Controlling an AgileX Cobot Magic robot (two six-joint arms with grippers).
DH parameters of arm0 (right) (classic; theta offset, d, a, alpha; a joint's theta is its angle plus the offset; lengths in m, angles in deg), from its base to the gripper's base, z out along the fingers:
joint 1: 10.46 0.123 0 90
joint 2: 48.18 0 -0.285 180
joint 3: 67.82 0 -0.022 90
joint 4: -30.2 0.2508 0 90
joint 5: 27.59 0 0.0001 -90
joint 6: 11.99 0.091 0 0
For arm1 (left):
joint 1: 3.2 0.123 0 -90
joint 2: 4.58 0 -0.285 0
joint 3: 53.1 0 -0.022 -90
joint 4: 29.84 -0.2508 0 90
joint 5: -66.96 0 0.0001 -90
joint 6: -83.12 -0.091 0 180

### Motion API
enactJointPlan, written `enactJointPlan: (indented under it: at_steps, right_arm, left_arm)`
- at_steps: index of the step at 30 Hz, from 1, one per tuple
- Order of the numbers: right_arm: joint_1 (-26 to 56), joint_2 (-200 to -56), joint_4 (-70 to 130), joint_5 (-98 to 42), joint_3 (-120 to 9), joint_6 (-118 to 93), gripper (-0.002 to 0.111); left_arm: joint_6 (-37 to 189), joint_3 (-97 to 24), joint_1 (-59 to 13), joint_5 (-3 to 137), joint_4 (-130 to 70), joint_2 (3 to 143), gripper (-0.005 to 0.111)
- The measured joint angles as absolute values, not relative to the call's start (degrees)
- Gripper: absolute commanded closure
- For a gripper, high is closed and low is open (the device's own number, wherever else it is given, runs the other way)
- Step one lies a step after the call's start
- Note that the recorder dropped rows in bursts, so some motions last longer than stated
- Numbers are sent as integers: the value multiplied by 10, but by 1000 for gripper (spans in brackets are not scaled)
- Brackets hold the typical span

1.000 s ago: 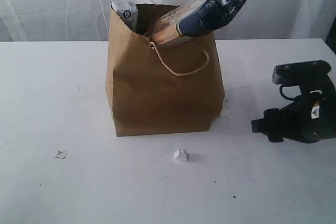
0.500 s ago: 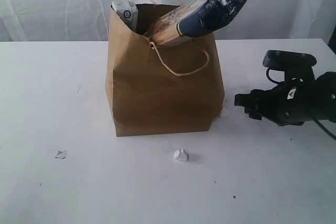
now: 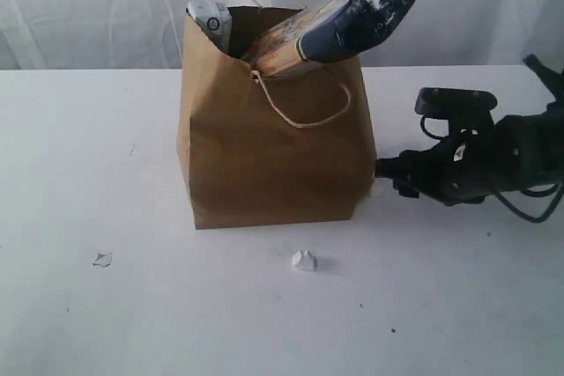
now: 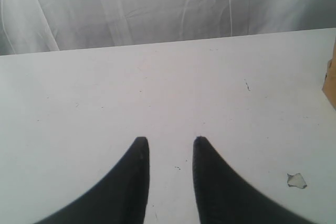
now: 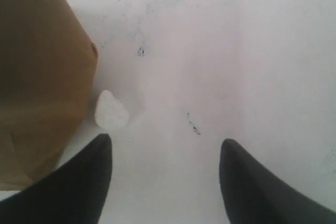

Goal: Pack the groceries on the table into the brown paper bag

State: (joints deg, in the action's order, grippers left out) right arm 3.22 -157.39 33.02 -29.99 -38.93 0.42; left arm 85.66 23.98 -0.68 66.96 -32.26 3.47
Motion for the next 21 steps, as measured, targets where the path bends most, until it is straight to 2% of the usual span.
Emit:
enactJointPlan:
  at_steps: [11, 21]
  right_arm:
    - [50, -1623, 325, -300, -410, -96, 54]
    - [56, -1626, 318, -291, -411, -280, 54]
  left_arm:
    - [857, 240, -7, 670, -323, 35, 72]
    - [857, 240, -7, 670, -323, 35, 72]
